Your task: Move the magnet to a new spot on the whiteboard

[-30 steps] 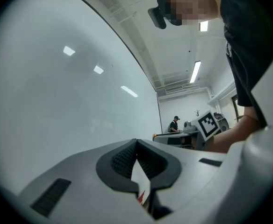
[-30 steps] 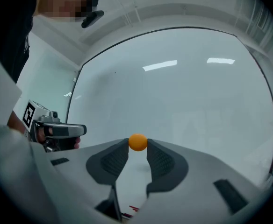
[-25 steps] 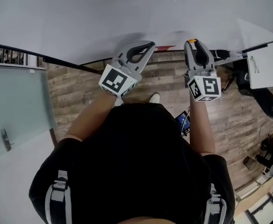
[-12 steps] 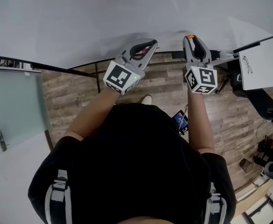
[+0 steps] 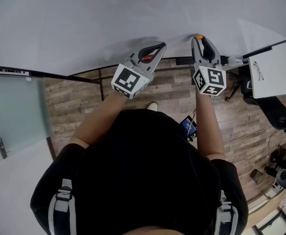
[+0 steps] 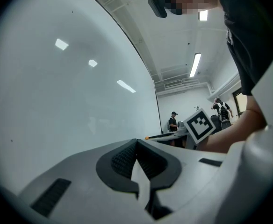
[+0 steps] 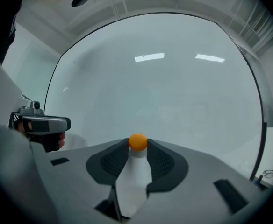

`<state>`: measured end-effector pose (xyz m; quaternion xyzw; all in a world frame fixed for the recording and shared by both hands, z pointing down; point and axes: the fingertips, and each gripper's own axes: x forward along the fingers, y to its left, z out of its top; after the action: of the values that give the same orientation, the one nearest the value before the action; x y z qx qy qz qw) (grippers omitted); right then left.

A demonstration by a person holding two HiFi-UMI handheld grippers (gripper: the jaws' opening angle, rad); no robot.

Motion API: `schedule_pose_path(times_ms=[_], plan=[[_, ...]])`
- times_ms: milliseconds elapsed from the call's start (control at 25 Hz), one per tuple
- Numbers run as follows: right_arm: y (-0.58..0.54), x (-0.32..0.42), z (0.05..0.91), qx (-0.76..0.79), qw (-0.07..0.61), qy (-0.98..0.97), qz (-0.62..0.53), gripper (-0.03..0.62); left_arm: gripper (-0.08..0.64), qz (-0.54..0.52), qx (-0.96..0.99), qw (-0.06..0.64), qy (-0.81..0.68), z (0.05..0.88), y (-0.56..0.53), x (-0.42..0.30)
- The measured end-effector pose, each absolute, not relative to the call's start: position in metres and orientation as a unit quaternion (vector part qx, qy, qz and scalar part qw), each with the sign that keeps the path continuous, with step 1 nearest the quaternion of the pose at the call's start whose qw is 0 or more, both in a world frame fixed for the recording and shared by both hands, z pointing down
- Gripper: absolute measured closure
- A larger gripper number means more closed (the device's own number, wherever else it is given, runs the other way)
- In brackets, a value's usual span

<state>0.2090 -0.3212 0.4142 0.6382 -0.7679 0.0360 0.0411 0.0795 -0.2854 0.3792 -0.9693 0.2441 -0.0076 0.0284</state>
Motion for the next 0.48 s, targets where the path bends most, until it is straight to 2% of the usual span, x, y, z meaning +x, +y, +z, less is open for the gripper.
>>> schedule_pose_path(times_ms=[480], plan=[[-0.335, 0.225, 0.422, 0.648, 0.039, -0.759, 0.049, 0.471, 0.557, -0.012, -0.968, 0.018, 0.251, 0.386, -0.293, 0.087]])
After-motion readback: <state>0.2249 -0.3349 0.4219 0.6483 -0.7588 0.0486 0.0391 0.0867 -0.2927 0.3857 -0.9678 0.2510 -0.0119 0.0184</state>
